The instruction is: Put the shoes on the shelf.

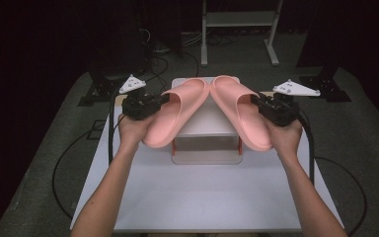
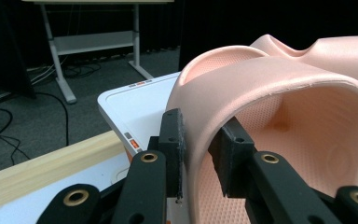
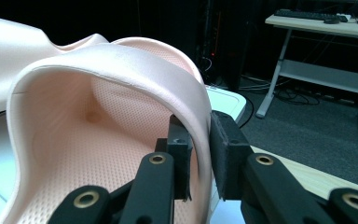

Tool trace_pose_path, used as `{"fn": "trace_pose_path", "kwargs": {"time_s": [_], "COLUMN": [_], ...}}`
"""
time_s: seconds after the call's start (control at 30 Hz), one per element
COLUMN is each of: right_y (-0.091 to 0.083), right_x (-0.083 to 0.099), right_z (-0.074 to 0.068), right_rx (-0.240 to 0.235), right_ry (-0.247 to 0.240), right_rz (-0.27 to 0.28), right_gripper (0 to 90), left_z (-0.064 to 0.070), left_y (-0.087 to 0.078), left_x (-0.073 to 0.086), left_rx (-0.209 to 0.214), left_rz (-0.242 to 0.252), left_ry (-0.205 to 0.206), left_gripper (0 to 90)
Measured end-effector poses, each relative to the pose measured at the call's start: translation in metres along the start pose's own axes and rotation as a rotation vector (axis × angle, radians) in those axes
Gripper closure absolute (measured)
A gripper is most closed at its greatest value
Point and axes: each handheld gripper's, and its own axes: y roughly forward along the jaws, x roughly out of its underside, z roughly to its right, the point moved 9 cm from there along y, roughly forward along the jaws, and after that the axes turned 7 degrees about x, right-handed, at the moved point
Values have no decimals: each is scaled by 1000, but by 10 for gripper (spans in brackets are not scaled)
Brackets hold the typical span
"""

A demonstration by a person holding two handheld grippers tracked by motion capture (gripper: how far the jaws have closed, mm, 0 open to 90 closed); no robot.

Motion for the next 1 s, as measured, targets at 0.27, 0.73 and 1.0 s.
{"fn": "trace_pose_path", "kwargs": {"time_s": [0.27,0.73,1.0], "right_y": [6,22,29], "right_x": [-5,-11,-11], "right_z": [1,-1,-2], "right_rx": [9,24,25], "right_ry": [-1,-14,-8], "right_rz": [-10,-39,-51], "right_gripper": [776,771,766], "left_z": [-4,-11,-15], "left_y": [6,18,22], "left_x": [-1,-2,-1], "left_rx": [-3,-25,-35], "left_rz": [3,-3,-5], "left_ry": [-17,-43,-51], "left_gripper": [739,728,720]}}
